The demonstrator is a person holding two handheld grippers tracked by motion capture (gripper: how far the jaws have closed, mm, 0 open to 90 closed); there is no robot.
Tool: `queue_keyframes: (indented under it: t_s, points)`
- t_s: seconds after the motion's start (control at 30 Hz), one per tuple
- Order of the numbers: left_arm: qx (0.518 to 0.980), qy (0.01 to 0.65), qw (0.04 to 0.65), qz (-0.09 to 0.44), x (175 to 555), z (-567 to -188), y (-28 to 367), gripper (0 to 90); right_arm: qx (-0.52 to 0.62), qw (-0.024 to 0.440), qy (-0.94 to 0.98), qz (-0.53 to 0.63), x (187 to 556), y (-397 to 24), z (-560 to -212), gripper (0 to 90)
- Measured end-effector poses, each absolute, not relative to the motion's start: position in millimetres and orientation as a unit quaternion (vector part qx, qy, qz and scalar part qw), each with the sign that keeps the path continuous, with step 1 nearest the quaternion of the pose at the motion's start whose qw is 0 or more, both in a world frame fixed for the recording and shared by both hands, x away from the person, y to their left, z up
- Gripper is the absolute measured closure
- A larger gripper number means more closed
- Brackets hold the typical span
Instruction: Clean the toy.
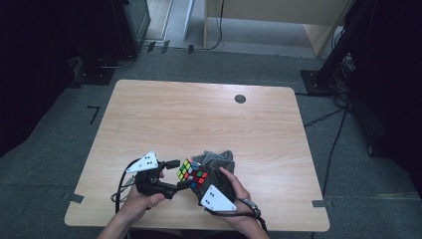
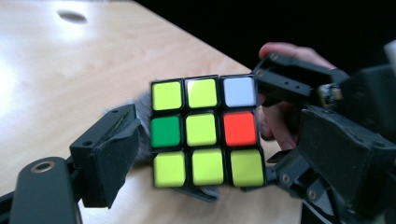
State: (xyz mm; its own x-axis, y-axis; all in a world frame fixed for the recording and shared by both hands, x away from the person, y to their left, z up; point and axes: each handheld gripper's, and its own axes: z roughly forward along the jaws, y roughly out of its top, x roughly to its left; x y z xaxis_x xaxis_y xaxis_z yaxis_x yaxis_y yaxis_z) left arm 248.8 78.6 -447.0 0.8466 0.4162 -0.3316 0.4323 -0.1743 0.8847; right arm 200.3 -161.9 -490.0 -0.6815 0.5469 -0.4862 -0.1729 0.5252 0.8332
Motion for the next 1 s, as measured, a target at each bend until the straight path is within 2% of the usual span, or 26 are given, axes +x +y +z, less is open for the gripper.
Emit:
queue_keyframes:
  t_s: [0.17, 0.23, 0.3, 0.4, 0.5, 0.63, 0.77, 1.0]
  points:
    - [0.759, 0.278, 0.588, 0.014, 253.5, -449.8, 93.9, 10.8, 0.207, 0.328, 0.768, 0.509, 210.6, -182.5, -482.4, 34.4]
    - [0.767, 0.273, 0.58, 0.039, 252.7, -452.2, 94.2, 10.7, 0.238, 0.3, 0.759, 0.527, 212.4, -190.9, -474.3, 34.4]
    - [0.783, 0.277, 0.549, 0.094, 249.6, -455.5, 88.3, 8.2, 0.258, 0.271, 0.753, 0.541, 211.7, -194.9, -467.5, 34.4]
    - [0.807, 0.259, 0.505, 0.164, 241.9, -463.5, 75.2, 12.3, 0.293, 0.238, 0.746, 0.549, 209.0, -195.0, -457.9, 34.4]
    - [0.817, 0.233, 0.49, 0.197, 234.6, -468.1, 65.3, 12.4, 0.32, 0.207, 0.742, 0.551, 206.9, -192.1, -451.8, 34.4]
    - [0.823, 0.2, 0.472, 0.245, 225.5, -471.9, 56.4, 9.9, 0.348, 0.138, 0.736, 0.565, 204.9, -187.4, -446.2, 34.3]
    - [0.819, 0.169, 0.466, 0.287, 216.0, -472.5, 49.9, 9.4, 0.378, 0.108, 0.731, 0.558, 203.5, -180.5, -443.3, 34.3]
    - [0.812, 0.145, 0.468, 0.316, 207.7, -469.9, 45.5, 11.5, 0.402, 0.085, 0.732, 0.543, 203.2, -175.3, -445.4, 34.3]
